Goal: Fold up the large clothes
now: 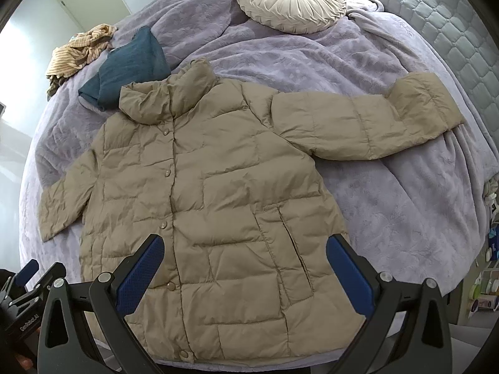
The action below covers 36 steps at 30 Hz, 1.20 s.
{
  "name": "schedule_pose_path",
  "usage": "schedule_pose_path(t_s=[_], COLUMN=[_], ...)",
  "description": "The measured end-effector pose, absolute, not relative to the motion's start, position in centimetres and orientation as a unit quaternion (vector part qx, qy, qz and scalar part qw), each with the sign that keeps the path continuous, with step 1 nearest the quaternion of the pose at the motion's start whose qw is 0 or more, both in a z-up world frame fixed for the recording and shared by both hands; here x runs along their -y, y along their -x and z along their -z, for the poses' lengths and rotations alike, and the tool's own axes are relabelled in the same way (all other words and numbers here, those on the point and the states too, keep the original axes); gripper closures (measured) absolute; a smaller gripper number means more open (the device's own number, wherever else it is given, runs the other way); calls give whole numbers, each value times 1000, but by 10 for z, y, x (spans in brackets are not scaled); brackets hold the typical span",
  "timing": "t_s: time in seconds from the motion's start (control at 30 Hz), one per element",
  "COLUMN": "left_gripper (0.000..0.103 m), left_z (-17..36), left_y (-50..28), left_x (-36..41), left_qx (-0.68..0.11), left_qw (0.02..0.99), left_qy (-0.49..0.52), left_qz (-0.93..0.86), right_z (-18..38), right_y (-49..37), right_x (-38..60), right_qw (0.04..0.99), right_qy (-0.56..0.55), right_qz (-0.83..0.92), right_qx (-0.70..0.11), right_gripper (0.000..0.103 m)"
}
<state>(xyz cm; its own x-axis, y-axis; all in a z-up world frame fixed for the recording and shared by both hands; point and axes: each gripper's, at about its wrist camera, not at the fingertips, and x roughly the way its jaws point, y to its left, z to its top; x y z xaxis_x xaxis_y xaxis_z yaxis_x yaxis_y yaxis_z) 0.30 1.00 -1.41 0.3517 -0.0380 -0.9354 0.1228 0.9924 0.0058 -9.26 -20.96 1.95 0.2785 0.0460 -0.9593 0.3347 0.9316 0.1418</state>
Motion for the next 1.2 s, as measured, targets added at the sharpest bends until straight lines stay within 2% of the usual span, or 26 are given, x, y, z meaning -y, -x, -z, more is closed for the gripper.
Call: schedule_pose_path(t_s=[1.2], left_gripper=[0], left_z=[18], left_y=[-8], left_x=[-14], left_qx=[-567], left_qw=[821], left_qy=[-39], left_qz=[47], right_z=[-19], right_y=[91], right_x=[206], right_qw=[782], right_qy=[-160], right_qz=[91], right_qx=[-595], right_gripper=[0])
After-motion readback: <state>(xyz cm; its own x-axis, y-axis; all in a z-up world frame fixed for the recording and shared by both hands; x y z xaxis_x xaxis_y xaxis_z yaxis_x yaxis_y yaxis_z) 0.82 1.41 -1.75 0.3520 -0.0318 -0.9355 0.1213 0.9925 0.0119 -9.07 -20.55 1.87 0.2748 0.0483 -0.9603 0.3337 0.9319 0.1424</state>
